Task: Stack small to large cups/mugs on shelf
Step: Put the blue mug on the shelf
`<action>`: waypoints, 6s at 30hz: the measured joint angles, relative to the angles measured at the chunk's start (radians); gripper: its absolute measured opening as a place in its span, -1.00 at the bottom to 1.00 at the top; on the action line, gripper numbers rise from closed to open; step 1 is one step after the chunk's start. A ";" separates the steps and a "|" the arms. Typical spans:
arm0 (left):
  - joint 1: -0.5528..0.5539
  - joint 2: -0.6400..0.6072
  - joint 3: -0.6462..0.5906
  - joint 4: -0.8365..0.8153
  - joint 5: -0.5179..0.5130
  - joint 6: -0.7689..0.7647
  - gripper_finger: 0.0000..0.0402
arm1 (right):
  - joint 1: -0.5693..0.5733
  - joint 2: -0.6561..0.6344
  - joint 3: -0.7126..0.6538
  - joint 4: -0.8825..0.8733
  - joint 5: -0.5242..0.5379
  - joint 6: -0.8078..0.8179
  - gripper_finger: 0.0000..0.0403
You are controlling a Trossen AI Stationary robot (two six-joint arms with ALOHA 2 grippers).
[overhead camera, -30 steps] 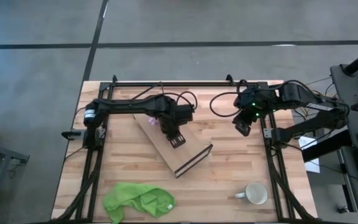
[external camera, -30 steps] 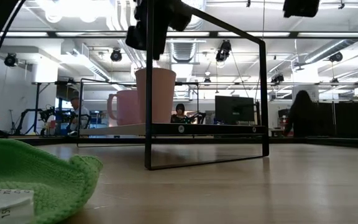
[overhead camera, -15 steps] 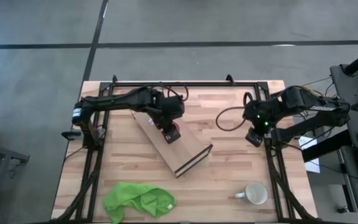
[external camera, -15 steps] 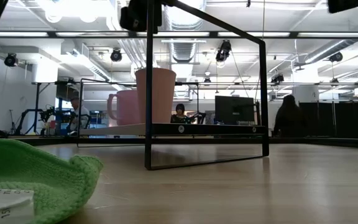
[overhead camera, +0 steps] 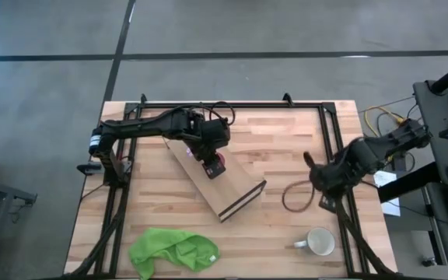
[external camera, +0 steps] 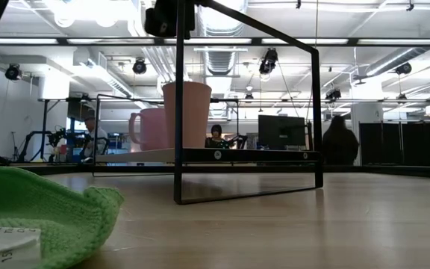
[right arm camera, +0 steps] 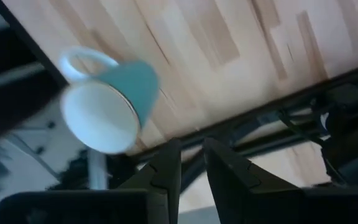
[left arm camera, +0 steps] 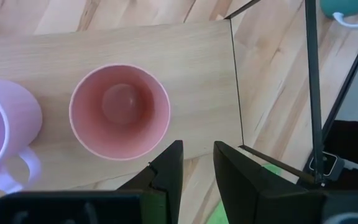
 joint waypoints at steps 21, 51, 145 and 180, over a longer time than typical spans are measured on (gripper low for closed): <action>-0.007 -0.013 -0.002 0.045 0.025 0.104 -0.63 | 0.167 0.013 -0.220 0.347 -0.104 0.212 -0.66; -0.016 -0.013 -0.004 0.183 0.024 -0.040 -0.63 | 0.245 0.209 -0.268 0.408 -0.074 -0.048 -0.51; -0.022 -0.013 -0.001 0.192 0.037 -0.025 -0.63 | 0.299 0.206 -0.139 0.364 0.069 0.168 -0.93; -0.022 -0.073 -0.015 0.161 0.028 -0.026 -0.63 | 0.148 0.190 0.126 -0.011 0.515 0.184 -0.93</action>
